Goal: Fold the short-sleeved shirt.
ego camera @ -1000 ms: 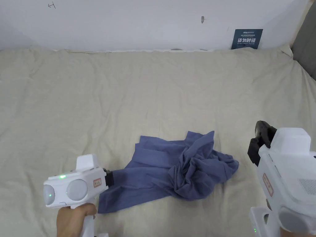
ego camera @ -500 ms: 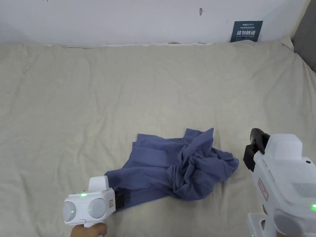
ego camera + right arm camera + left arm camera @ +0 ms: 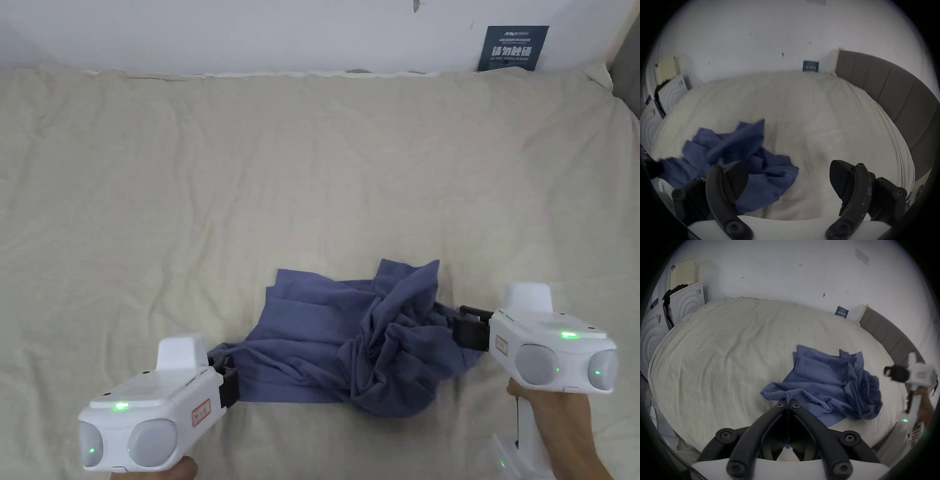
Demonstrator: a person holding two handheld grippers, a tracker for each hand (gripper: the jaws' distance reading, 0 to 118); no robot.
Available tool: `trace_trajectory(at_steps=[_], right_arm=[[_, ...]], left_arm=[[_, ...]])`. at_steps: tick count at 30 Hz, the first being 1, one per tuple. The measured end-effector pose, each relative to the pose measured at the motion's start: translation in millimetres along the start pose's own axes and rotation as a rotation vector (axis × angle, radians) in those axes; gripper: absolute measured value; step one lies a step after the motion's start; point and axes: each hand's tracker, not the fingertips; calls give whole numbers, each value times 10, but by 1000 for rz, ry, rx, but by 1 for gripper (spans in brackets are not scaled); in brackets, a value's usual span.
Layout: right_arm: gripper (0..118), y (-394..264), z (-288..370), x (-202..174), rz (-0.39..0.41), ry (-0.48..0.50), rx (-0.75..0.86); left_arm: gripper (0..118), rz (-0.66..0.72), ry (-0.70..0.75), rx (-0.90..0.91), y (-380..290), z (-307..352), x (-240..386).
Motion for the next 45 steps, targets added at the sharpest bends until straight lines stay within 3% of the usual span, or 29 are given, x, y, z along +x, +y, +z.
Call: trace_trajectory(at_steps=[1, 2, 4, 5, 6, 7, 9, 12, 16, 18, 20, 23, 26, 32, 39, 45], right_arm=[[94, -20, -139, -6, 9, -2, -38], [79, -42, -266, -12, 6, 11, -77], [74, -82, -456, -36, -8, 39, -149], [62, -107, -454, -74, 2, 50, -193], [36, -134, -452, -107, 4, 76, -218], [21, -155, -393, -128, 4, 112, -168], [5, -155, -335, -140, 56, 85, -128], [4, -13, -131, -100, 106, 80, -47], [4, 433, 491, -45, 92, 102, 111], [4, 691, 699, 47, 106, 119, 190], [4, 992, 973, 83, 135, 77, 291], [4, 1470, 1350, 142, 112, 110, 376], [4, 1936, 1644, 171, 152, 49, 483], [4, 2779, 2009, 273, 134, -35, 609], [4, 3367, 1881, 516, -27, -5, 636], [4, 3337, 1454, 601, -66, 13, 614]], left_arm=[[2, 4, -3, 5, 28, 11, -13], [2, 5, -5, 9, 48, 11, -22], [2, 9, -9, 7, 71, -13, -39], [2, 9, -11, 5, 71, -23, -47], [2, 7, -11, 3, 65, -28, -50], [2, 6, -12, 0, 64, -30, -54], [2, 6, -9, -4, 64, -21, -43], [2, 4, -7, 3, 140, -19, -72], [2, 32, -28, 78, 491, 99, -131], [2, 17, -14, 152, 807, 182, -174], [2, 15, 0, 219, 1158, 274, -238], [2, -6, 40, 330, 1756, 478, -326], [2, -53, 121, 446, 2338, 712, -371], [2, -36, 179, 554, 3427, 1095, -395], [2, -8, 260, 591, 4232, 976, -425], [2, -3, 282, 555, 4262, 529, -540]])
